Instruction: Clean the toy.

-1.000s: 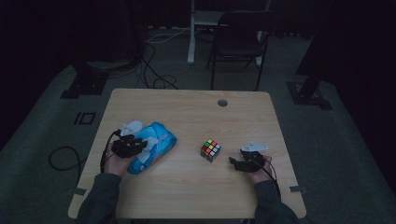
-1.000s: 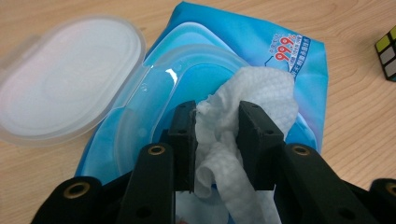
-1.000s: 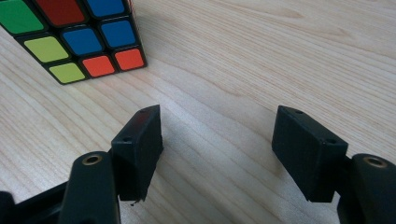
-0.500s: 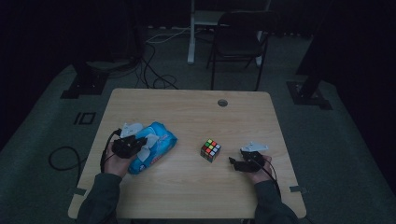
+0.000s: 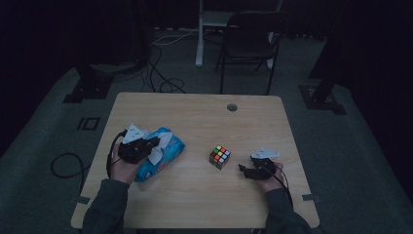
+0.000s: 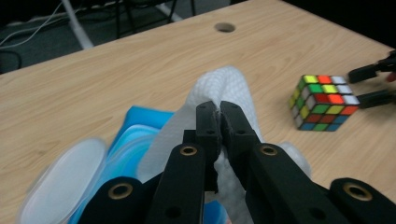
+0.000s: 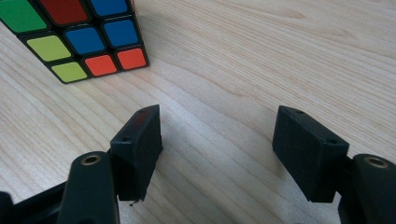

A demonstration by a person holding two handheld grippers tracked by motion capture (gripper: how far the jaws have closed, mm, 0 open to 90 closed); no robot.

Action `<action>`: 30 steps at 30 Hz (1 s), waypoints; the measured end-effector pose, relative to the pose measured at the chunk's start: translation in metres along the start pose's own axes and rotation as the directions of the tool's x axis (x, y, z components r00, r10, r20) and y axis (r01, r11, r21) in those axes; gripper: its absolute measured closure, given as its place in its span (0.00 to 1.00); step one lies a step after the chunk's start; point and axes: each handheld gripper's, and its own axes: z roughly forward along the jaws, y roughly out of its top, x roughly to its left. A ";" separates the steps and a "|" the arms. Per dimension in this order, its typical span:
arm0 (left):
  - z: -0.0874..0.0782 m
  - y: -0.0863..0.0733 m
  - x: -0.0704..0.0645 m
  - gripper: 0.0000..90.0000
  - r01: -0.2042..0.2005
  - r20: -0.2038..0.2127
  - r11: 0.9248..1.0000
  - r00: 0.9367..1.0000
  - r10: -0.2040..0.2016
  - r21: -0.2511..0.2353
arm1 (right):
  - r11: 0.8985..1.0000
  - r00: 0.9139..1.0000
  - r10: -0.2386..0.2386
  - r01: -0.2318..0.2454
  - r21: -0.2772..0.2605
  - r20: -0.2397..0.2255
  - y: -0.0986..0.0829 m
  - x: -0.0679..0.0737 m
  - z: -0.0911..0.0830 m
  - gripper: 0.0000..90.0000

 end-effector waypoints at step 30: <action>0.043 -0.035 0.036 0.59 0.112 -0.133 0.969 0.987 -0.084 0.219 | 1.000 1.000 -0.005 0.005 0.004 -0.004 0.001 0.001 0.001 0.33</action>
